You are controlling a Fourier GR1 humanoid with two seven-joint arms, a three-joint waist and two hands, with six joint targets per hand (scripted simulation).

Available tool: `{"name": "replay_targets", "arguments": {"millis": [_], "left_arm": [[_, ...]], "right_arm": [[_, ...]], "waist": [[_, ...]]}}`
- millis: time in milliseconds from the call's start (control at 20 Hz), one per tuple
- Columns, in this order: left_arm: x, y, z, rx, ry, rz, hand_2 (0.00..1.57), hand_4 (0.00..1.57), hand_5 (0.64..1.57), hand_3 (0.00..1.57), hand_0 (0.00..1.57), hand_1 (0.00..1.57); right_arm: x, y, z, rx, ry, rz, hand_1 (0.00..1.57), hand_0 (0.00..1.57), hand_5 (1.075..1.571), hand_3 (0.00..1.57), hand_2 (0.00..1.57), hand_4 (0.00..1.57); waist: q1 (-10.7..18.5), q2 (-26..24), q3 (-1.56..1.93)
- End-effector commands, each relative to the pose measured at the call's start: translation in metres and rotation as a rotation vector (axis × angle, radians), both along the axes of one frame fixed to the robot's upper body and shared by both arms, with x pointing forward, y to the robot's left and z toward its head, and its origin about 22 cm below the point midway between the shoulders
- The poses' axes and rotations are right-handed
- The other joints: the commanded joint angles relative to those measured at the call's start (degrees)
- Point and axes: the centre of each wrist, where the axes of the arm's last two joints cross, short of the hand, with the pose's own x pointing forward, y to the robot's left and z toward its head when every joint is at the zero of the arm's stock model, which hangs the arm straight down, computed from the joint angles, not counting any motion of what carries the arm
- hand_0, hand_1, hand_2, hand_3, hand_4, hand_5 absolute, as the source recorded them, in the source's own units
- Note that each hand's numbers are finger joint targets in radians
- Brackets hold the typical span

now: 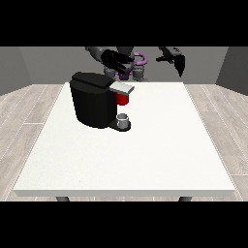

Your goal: Insert the coffee pod into the coffee machine and close the lid

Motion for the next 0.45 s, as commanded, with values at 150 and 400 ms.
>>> {"name": "replay_targets", "arguments": {"millis": [150, 400], "left_arm": [[-0.006, -0.012, -0.022, -0.027, 0.036, 0.025, 0.00, 0.19, 1.571, 0.00, 0.00, 0.00], [-0.028, -0.004, -0.050, -0.014, 0.129, 0.079, 0.00, 0.19, 1.571, 0.00, 0.00, 0.00]], "right_arm": [[-0.044, 0.024, -0.053, 0.109, 0.020, 0.111, 0.00, 0.00, 1.571, 0.00, 0.00, 0.28], [-0.078, 0.012, -0.087, 0.230, 0.164, 0.020, 0.00, 0.00, 1.571, 0.00, 0.00, 0.16]], "waist": [[-2.68, -4.28, 0.00], [-6.20, -9.36, 0.01]]}}
